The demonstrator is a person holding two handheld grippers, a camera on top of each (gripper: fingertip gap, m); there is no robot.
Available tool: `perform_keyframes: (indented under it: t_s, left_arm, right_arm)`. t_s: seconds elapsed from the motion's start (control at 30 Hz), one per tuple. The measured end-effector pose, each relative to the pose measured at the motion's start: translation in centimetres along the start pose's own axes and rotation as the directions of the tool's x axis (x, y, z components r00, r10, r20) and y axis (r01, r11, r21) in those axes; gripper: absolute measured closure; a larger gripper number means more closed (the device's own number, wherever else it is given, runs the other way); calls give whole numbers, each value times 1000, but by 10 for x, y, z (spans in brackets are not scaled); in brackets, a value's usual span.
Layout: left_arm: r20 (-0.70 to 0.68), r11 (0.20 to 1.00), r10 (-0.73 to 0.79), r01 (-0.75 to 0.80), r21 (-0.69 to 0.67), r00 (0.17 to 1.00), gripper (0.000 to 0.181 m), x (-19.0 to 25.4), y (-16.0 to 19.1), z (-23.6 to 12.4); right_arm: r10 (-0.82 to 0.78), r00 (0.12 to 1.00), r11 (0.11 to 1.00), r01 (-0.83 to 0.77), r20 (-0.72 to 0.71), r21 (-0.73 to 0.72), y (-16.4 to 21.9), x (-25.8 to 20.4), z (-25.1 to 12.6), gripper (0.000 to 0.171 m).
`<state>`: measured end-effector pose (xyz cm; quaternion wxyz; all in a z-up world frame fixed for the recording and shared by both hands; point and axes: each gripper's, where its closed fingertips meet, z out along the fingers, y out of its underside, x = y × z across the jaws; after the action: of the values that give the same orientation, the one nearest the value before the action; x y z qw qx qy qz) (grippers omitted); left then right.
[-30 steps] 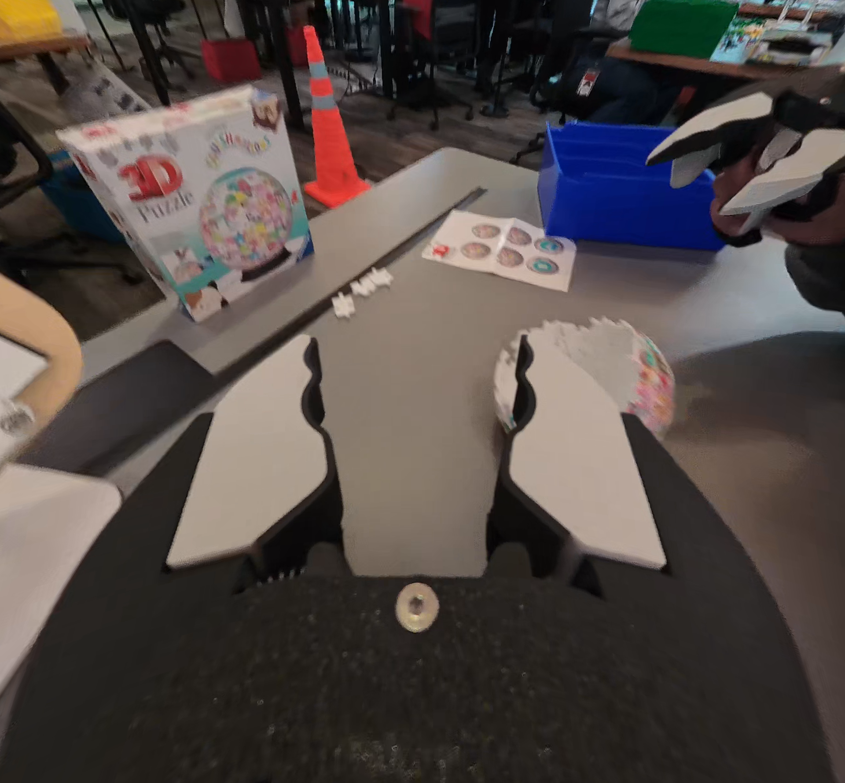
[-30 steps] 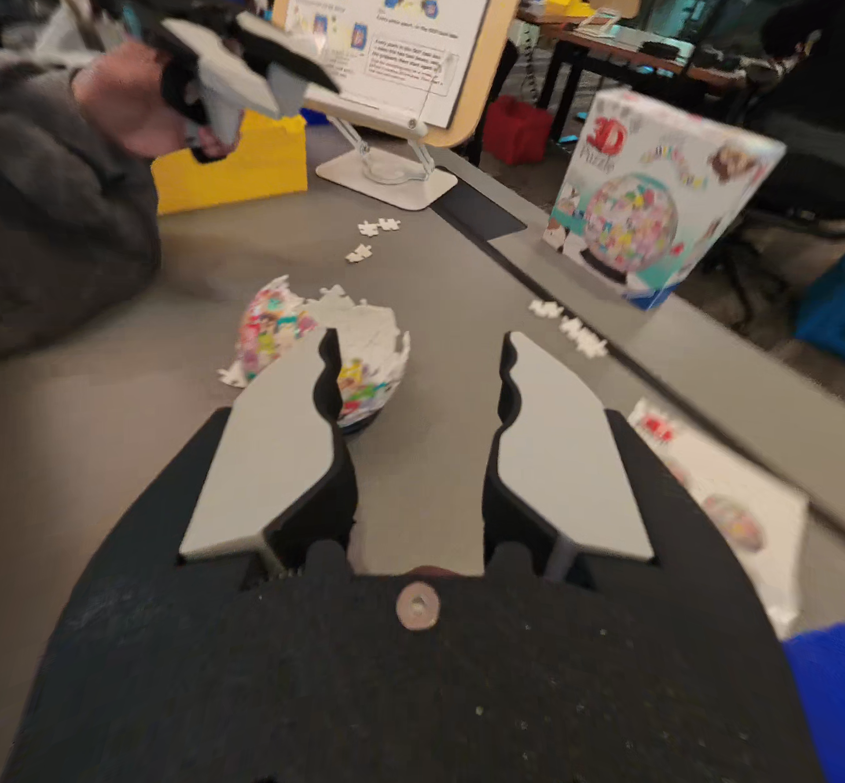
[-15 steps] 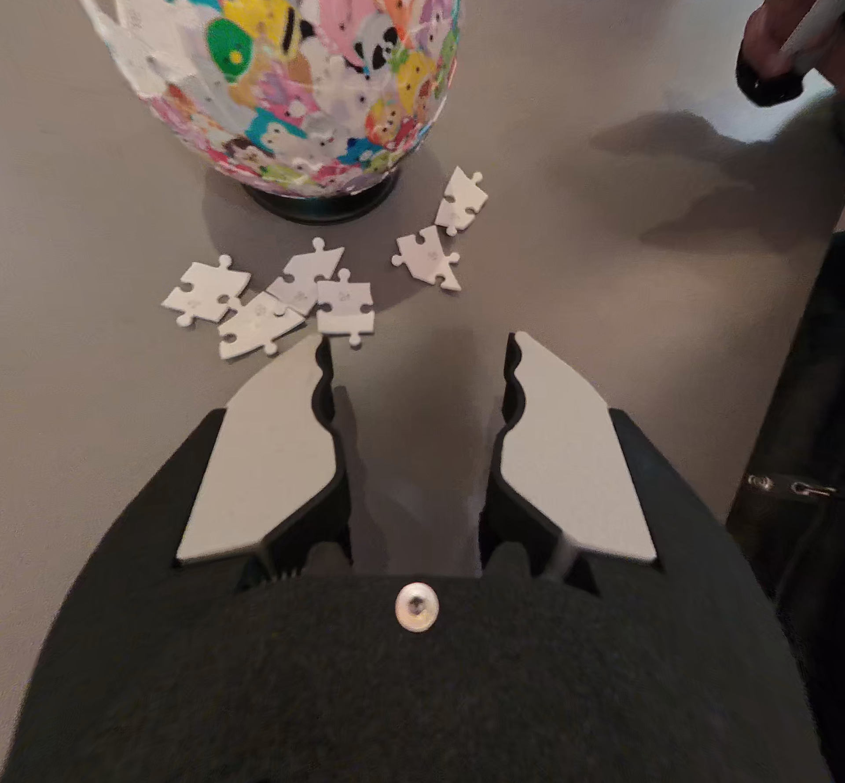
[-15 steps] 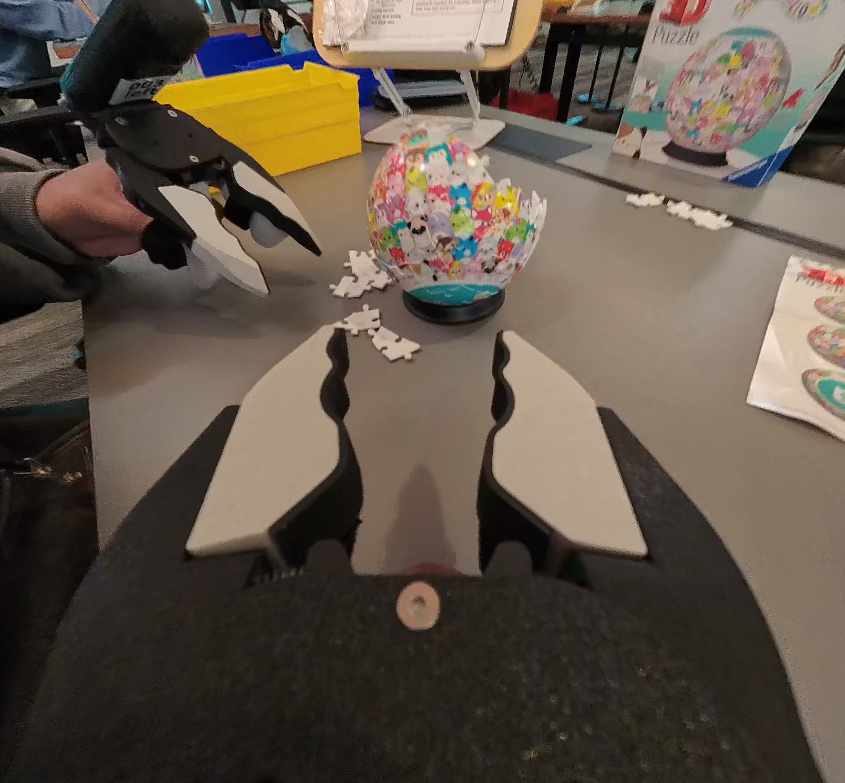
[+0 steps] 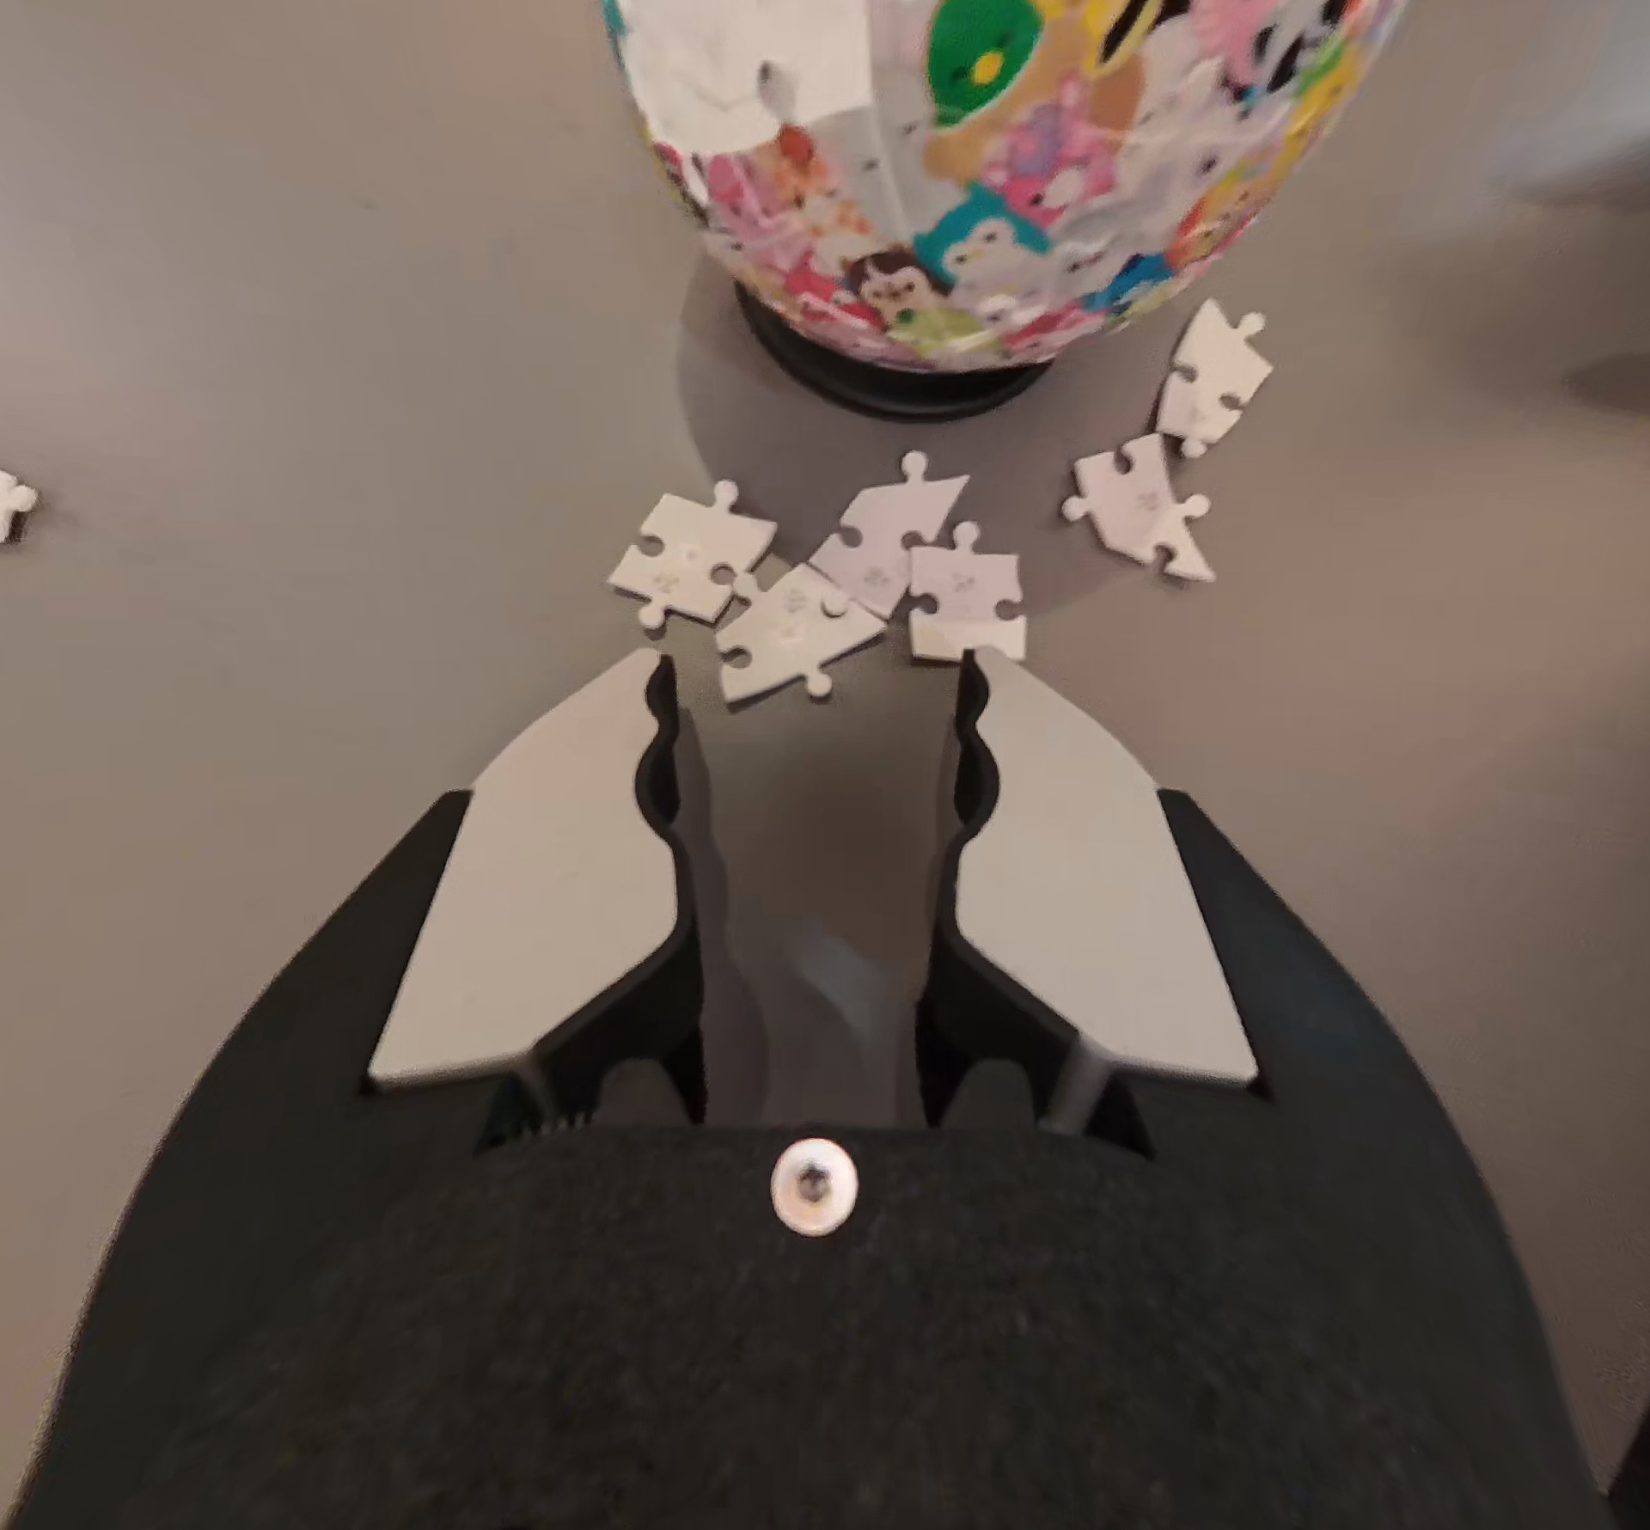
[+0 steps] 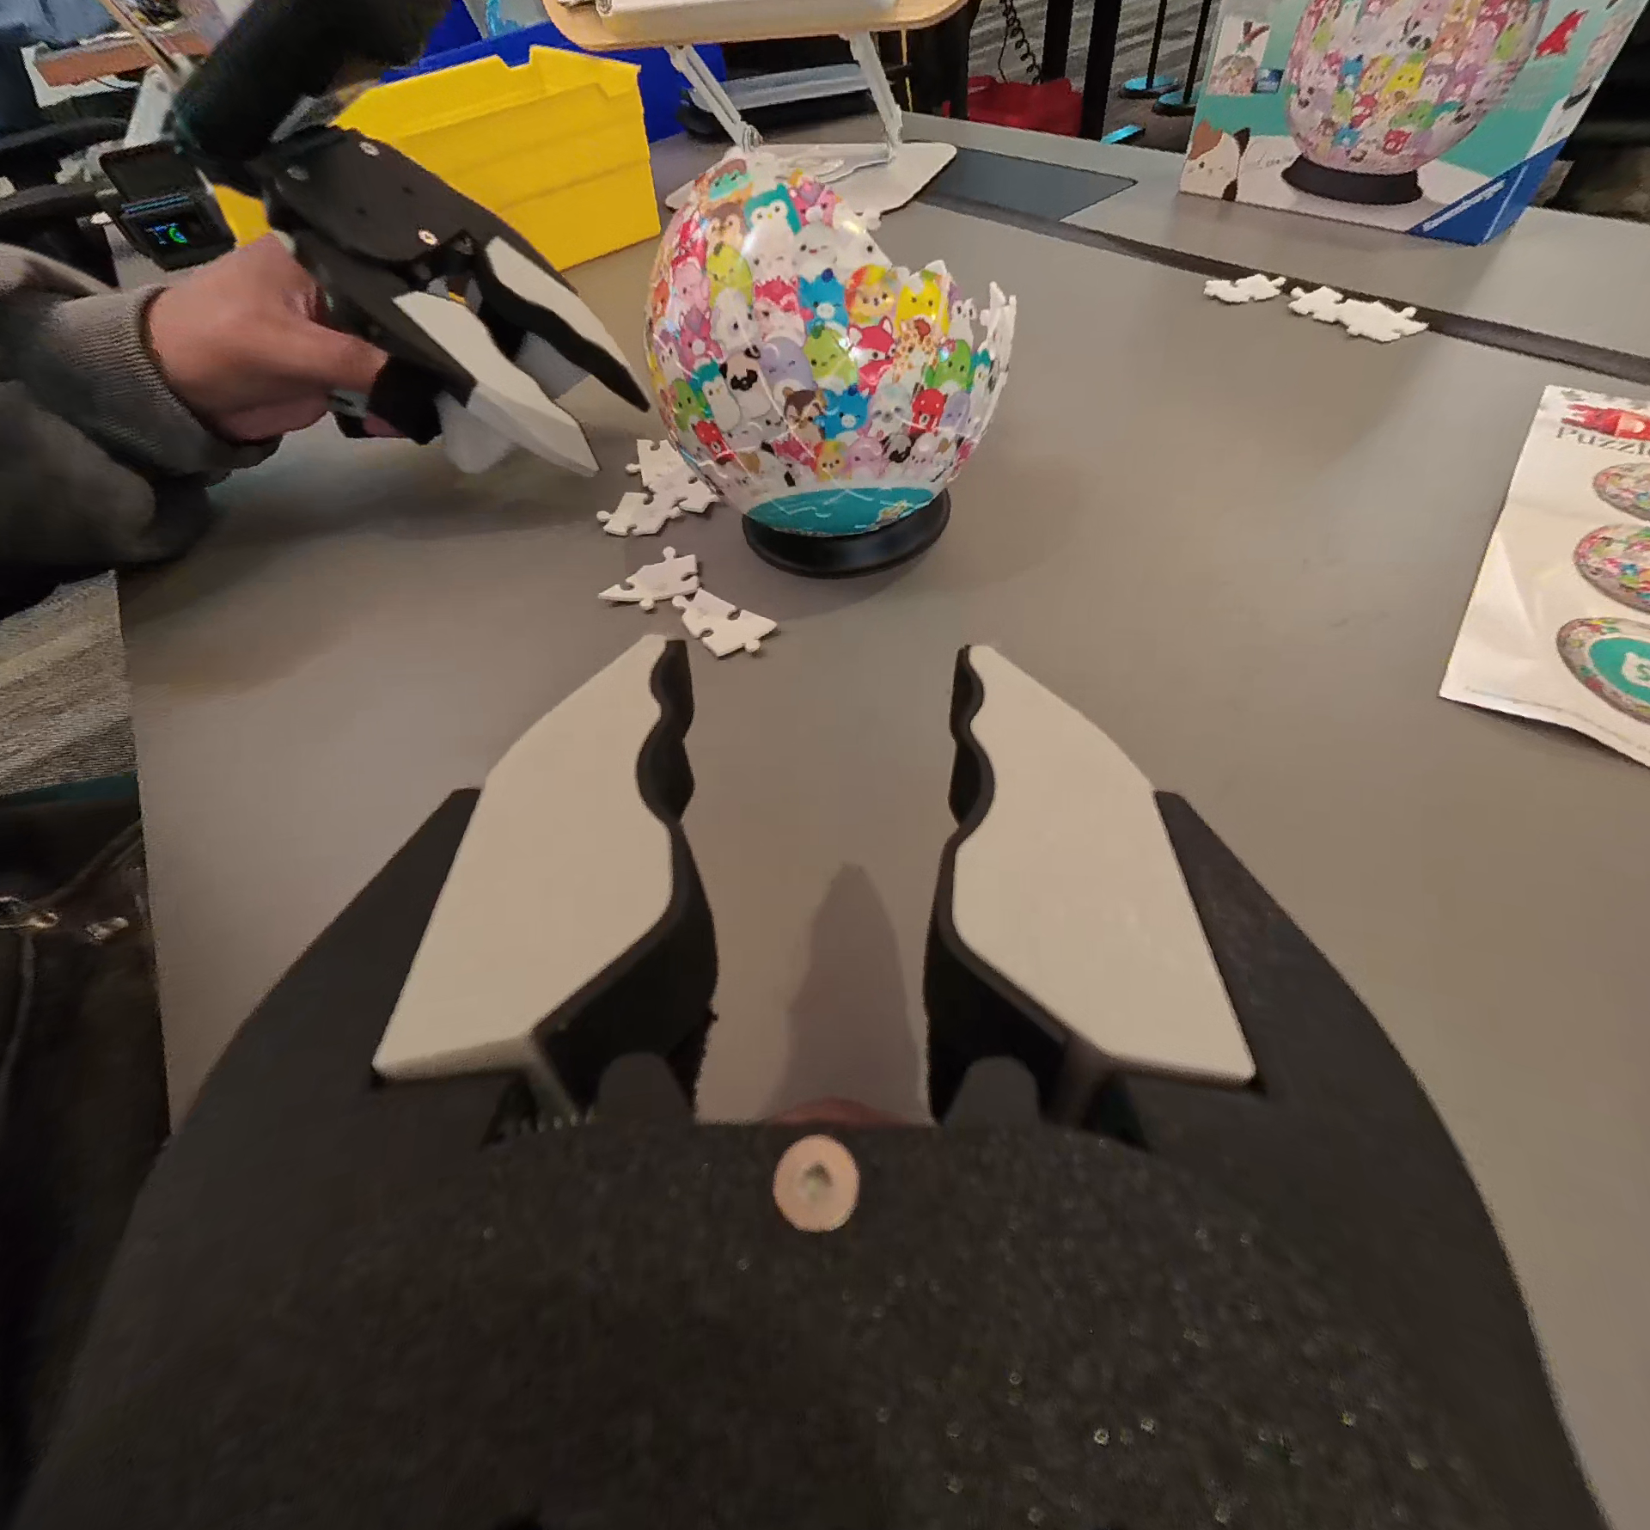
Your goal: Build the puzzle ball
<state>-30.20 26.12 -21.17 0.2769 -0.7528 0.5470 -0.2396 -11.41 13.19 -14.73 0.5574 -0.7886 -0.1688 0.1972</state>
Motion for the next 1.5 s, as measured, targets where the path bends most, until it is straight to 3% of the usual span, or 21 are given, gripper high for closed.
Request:
perform_keyframes:
  t_s: [0.33, 1.0, 1.33, 1.5]
  left_arm:
    - [39, 997, 61, -59, -50, 997, 123, -19, 5, 6]
    - [-194, 993, 120, -121, 5, 974, 133, 34, 6, 2]
    - [-171, 996, 86, -84, 19, 982, 134, 46, 11, -2]
    - [-23, 991, 18, -14, 130, 1000, 131, 27, -5, -25]
  right_arm:
    - [-20, 1000, 999, 20, 12, -39, 6, -2, 5, 116]
    - [27, 1000, 999, -27, 2, -24, 5, 5, 1, 118]
    - [-31, 999, 997, 30, -11, -77, 13, 4, 6, 118]
    - [-59, 998, 994, 56, -30, -94, 16, 8, 7, 118]
